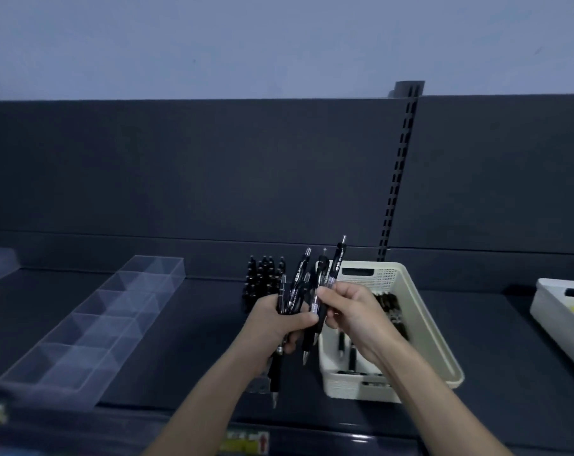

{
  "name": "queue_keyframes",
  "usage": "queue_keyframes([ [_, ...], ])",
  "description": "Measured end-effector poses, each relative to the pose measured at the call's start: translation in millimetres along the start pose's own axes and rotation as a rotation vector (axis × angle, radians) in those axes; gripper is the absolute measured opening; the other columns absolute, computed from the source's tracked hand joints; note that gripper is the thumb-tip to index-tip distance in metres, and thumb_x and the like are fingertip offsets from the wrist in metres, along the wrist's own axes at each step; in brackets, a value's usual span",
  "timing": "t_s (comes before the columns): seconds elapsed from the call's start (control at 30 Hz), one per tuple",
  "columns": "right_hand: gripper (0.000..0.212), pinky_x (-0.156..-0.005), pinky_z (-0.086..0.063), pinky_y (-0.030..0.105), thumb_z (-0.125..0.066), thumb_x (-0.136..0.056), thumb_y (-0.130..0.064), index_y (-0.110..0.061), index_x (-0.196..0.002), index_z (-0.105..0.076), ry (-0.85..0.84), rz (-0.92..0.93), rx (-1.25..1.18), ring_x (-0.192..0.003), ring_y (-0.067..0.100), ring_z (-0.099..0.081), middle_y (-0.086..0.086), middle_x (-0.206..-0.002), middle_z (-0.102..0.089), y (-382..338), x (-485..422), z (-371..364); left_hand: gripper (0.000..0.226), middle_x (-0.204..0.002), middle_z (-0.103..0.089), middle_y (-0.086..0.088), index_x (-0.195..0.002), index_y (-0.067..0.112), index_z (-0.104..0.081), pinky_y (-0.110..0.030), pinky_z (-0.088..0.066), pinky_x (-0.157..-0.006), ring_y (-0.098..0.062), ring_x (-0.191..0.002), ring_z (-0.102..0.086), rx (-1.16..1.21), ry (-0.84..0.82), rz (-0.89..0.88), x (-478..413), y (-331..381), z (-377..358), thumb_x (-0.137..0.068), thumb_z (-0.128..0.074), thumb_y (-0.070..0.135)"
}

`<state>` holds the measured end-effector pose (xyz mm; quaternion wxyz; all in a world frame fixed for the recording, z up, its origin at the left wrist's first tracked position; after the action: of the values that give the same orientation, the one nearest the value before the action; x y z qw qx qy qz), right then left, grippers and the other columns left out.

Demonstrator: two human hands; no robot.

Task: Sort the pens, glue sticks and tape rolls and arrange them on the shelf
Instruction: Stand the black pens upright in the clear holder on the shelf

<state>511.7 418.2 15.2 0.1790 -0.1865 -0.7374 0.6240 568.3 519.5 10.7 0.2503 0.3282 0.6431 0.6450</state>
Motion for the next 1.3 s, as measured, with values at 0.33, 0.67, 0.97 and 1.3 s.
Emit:
queue_keyframes([
  [0.33, 0.016, -0.045, -0.037, 0.017, -0.058, -0.089, -0.007, -0.005, -0.073, -0.06, 0.177, 0.001, 0.121, -0.046, 0.008, -0.045, 0.004, -0.063, -0.054, 13.9, -4.8, -56.1, 0.021, -0.043, -0.048, 0.002, -0.065, 0.013, -0.062, -0.019, -0.032, -0.037, -0.009, -0.037, -0.04, -0.094, 0.004, -0.019, 0.5, -8.4, 93.4, -0.078, -0.068, -0.003],
  [0.67, 0.005, -0.08, -0.051, 0.038, -0.056, -0.09, -0.007, -0.004, -0.092, -0.058, 0.353, -0.034, 0.806, -0.082, 0.031, -0.064, 0.017, -0.089, -0.068, 30.3, -35.4, -23.7, 0.012, -0.042, -0.044, -0.003, -0.074, 0.008, -0.063, -0.021, -0.033, -0.038, -0.014, -0.037, -0.037, -0.1, 0.144, 0.022, -5.5, -51.7, 149.9, -0.08, -0.067, -0.001],
  [0.97, 0.018, -0.082, -0.048, 0.034, -0.051, -0.093, -0.012, 0.002, -0.101, -0.059, 0.265, -0.123, 1.175, -0.098, 0.034, -0.062, 0.019, -0.105, -0.066, 59.3, -36.8, -51.5, 0.012, -0.039, -0.043, 0.0, -0.075, 0.007, -0.062, -0.021, -0.032, -0.037, -0.013, -0.035, -0.035, -0.094, 0.148, 0.021, -9.7, -65.1, 152.2, -0.08, -0.067, -0.002],
  [1.3, 0.015, -0.07, -0.042, 0.03, -0.049, -0.092, -0.008, 0.002, -0.093, -0.06, 0.282, -0.135, 1.332, -0.094, 0.034, -0.062, 0.018, -0.103, -0.064, 64.4, -38.9, -56.6, 0.01, -0.039, -0.044, 0.0, -0.076, 0.006, -0.062, -0.019, -0.033, -0.035, -0.012, -0.034, -0.036, -0.075, 0.149, 0.023, -5.5, -65.6, 155.4, -0.08, -0.068, -0.002],
])
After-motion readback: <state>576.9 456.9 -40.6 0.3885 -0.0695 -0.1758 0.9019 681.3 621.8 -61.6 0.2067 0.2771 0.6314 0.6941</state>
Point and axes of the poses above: each hand's wrist, its own x-axis away from the middle knuckle, its own z-axis out of the back of the hand, y = z × x, the point moved 10 cm from there along -x, towards the middle knuckle
